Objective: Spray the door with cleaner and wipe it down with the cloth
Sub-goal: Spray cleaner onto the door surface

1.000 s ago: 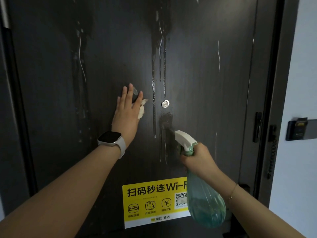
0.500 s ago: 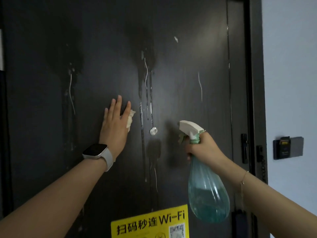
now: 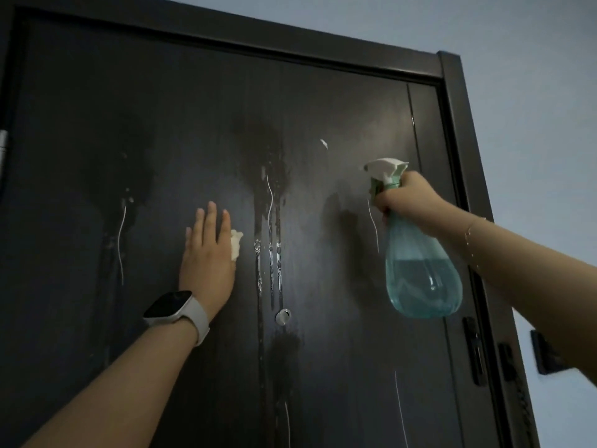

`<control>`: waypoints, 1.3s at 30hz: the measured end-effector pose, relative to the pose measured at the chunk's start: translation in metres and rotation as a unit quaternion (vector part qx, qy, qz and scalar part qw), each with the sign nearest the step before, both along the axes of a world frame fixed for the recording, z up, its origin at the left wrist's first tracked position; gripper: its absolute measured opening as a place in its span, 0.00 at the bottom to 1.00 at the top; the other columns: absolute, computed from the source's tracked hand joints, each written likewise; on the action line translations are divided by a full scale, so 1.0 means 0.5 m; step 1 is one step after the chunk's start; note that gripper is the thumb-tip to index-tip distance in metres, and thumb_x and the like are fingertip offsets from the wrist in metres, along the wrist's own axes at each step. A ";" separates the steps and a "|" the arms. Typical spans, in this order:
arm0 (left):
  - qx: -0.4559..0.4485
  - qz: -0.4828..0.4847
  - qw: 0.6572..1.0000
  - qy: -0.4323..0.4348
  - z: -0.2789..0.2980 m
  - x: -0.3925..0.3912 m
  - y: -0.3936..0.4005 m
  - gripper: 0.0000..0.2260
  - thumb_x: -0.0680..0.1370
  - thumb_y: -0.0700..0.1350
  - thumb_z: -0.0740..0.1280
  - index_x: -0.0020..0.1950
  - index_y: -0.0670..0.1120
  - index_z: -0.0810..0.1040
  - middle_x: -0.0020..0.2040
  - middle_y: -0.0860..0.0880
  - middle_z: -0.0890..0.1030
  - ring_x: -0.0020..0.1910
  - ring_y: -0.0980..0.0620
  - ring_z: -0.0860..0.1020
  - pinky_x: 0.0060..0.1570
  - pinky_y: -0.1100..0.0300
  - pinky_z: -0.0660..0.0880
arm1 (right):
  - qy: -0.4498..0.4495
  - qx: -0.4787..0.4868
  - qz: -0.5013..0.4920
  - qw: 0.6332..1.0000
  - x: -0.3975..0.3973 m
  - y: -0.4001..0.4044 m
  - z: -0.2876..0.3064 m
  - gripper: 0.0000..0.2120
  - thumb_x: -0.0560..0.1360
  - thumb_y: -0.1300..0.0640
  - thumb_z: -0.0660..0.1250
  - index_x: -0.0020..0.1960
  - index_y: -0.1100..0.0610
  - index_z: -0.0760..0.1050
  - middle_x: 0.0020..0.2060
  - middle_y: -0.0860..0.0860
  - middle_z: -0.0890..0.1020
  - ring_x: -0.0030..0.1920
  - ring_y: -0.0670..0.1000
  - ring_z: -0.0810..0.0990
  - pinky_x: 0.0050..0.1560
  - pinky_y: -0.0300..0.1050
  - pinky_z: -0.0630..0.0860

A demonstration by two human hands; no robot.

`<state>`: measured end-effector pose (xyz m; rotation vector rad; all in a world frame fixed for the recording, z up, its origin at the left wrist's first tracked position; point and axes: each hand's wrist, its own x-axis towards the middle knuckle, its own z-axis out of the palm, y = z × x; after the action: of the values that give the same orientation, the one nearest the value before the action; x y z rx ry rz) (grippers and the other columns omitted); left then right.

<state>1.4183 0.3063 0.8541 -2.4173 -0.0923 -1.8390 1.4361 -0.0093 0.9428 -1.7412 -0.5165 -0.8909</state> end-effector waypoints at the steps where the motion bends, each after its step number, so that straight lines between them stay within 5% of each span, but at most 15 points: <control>1: 0.002 -0.002 1.000 -0.002 0.000 0.002 0.000 0.35 0.75 0.38 0.69 0.78 0.39 0.57 0.79 0.38 0.52 0.78 0.37 0.51 0.74 0.43 0.50 | 0.003 0.000 -0.006 1.000 0.003 -0.007 0.009 0.04 0.67 0.71 0.65 0.41 0.66 0.77 0.29 0.57 0.75 0.24 0.54 0.75 0.31 0.47 0.77; 10: 0.012 0.002 1.000 -0.004 -0.006 0.012 0.010 0.35 0.73 0.40 0.73 0.77 0.39 0.61 0.78 0.37 0.57 0.77 0.36 0.55 0.73 0.40 0.56 | 0.018 0.011 0.039 0.999 -0.004 -0.032 0.017 0.07 0.68 0.72 0.64 0.46 0.69 0.76 0.34 0.60 0.74 0.26 0.56 0.74 0.32 0.51 0.79; 15: 0.014 -0.005 1.000 -0.006 -0.007 0.010 0.014 0.35 0.74 0.40 0.72 0.77 0.39 0.60 0.78 0.37 0.56 0.77 0.37 0.54 0.74 0.41 0.54 | 0.029 -0.009 0.043 0.999 -0.018 -0.022 0.000 0.07 0.68 0.74 0.62 0.36 0.65 0.70 0.27 0.58 0.71 0.24 0.55 0.73 0.27 0.44 0.76; 22: 0.018 -0.013 1.000 -0.007 -0.008 0.011 0.016 0.34 0.74 0.39 0.72 0.77 0.38 0.61 0.78 0.36 0.55 0.77 0.36 0.54 0.74 0.40 0.54 | 0.055 0.012 0.019 0.998 0.000 -0.041 -0.035 0.10 0.68 0.74 0.61 0.48 0.73 0.76 0.37 0.62 0.75 0.25 0.55 0.74 0.26 0.45 0.76; 25: 0.020 -0.009 1.000 0.000 -0.007 0.009 0.012 0.34 0.75 0.40 0.71 0.78 0.39 0.59 0.79 0.37 0.54 0.77 0.36 0.53 0.74 0.40 0.53 | 0.073 0.002 0.014 0.997 -0.003 -0.056 -0.061 0.08 0.69 0.73 0.62 0.46 0.67 0.75 0.35 0.62 0.75 0.23 0.54 0.74 0.26 0.46 0.76; 30: 0.019 -0.003 1.000 0.005 -0.029 -0.008 0.002 0.37 0.74 0.37 0.72 0.78 0.39 0.57 0.79 0.36 0.51 0.78 0.36 0.51 0.74 0.39 0.52 | 0.079 0.001 0.020 0.997 -0.011 -0.081 -0.121 0.06 0.68 0.74 0.61 0.38 0.65 0.71 0.30 0.60 0.72 0.24 0.55 0.73 0.26 0.44 0.75; 39: 0.014 -0.021 0.999 0.038 -0.178 -0.018 0.005 0.37 0.71 0.33 0.72 0.77 0.38 0.59 0.78 0.36 0.53 0.78 0.37 0.52 0.74 0.38 0.54 | 0.135 -0.015 -0.013 0.991 0.031 -0.103 -0.336 0.04 0.68 0.71 0.63 0.42 0.70 0.75 0.28 0.59 0.76 0.28 0.58 0.78 0.33 0.54 0.79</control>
<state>1.4092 0.3087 0.7654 -2.4841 -0.0102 -1.7504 1.4518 -0.0610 0.7747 -1.8642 -0.3305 -0.6524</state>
